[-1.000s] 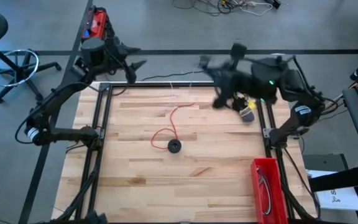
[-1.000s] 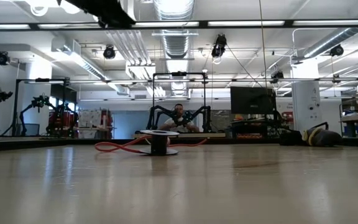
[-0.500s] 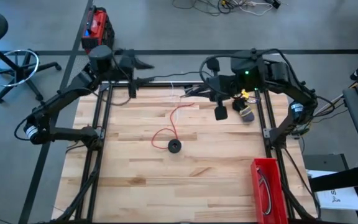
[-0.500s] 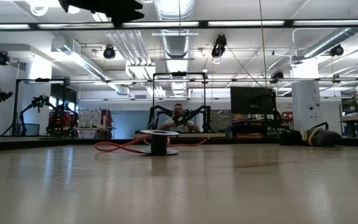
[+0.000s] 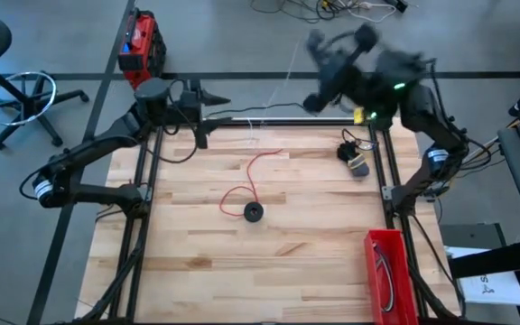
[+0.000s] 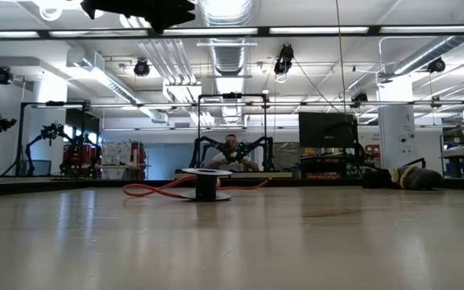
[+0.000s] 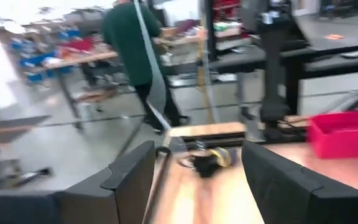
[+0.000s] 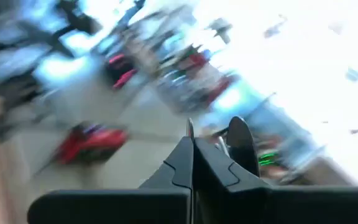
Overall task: Coil cords
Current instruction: Uncoil the white wire from the spool
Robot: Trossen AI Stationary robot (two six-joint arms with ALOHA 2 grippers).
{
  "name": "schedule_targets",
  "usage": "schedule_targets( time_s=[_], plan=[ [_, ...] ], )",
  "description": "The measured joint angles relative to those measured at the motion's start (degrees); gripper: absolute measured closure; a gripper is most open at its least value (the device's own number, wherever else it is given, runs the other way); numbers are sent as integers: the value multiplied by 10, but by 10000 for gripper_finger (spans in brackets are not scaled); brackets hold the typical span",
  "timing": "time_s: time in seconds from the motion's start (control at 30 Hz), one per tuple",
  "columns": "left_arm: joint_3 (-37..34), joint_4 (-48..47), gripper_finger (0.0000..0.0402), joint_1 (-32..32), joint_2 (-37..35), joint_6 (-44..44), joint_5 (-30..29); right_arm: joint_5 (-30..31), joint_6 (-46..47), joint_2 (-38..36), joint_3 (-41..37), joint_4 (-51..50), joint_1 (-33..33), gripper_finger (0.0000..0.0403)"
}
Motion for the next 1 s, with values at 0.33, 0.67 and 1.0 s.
schedule_targets(
  time_s=[0.33,0.67,1.0],
  plan=[
    [27,-4,179,2,-14,5,-45,-30,-201,-6,1,406,-62,403],
    [26,-42,180,1,-26,5,-45,-126,3,-6,-1,150,-134,403],
    [19,-39,180,-13,-26,-20,20,-458,147,-2,-2,-106,-86,403]
  ],
)
